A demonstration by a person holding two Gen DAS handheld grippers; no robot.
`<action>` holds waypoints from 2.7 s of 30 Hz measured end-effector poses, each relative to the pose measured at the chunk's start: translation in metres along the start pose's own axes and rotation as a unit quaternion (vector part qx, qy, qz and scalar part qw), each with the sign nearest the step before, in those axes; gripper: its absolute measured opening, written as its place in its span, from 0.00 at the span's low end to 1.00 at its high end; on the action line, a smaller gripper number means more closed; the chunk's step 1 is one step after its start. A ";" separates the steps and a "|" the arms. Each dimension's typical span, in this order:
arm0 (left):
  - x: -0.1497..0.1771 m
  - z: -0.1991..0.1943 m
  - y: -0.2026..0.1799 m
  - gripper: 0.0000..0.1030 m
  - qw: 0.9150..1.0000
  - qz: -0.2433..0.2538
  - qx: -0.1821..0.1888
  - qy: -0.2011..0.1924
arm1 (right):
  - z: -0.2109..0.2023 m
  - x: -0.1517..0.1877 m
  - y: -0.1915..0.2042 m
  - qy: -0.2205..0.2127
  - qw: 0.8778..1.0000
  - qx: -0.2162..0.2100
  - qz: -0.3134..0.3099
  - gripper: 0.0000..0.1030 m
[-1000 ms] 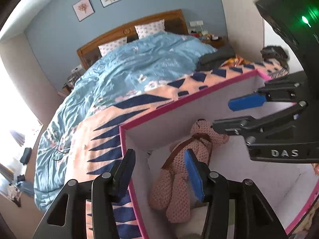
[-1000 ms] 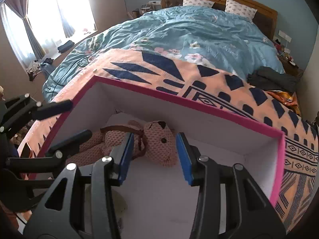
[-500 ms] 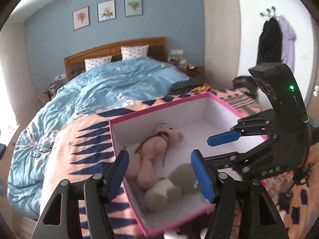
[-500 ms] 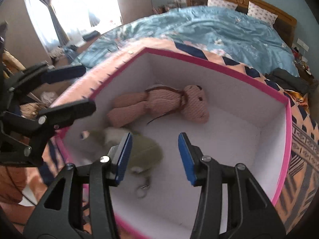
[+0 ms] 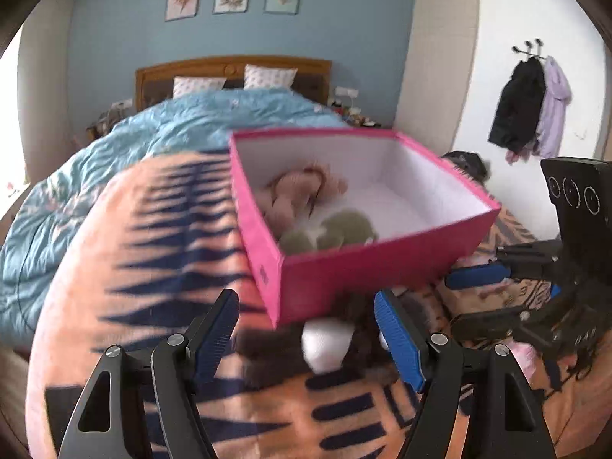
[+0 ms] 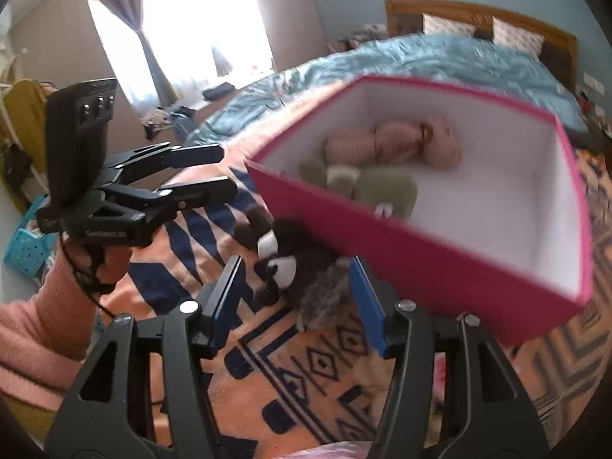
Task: Organize objects
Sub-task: 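Move the right gripper to the brown-white plush dog and grasp it, then lift the plush dog into the pink box and open the right gripper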
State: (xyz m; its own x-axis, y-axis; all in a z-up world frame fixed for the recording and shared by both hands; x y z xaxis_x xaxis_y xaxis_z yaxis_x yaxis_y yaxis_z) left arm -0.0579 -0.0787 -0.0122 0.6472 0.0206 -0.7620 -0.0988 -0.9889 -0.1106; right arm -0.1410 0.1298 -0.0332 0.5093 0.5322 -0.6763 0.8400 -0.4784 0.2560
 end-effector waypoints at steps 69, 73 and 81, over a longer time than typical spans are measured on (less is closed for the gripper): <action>-0.054 -0.024 -0.054 0.55 0.995 0.088 0.041 -0.034 | -0.076 -0.053 -0.019 -0.144 0.989 -0.032 0.014 0.52; -0.074 -0.010 -0.050 0.54 0.995 0.097 0.012 -0.033 | -0.056 -0.079 -0.031 -0.135 0.990 -0.041 0.018 0.50; -0.076 0.041 -0.046 0.53 0.995 0.097 -0.033 0.023 | 0.005 -0.103 -0.075 -0.068 0.995 -0.023 0.068 0.47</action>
State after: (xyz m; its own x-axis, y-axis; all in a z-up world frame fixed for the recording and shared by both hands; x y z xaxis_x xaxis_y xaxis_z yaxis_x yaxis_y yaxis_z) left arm -0.1338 -0.0291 0.0245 0.6546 -0.1759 -0.7352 -0.1756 -0.9813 0.0784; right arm -0.2575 0.1068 0.0140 0.5919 0.3633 -0.7195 0.7737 -0.5064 0.3808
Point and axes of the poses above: each gripper's, at about its wrist camera, not at the fingertips, and z roughly the way its jaws point, y to its left, x to its underside, the point moved 1 cm from there along z, roughly the way its jaws point
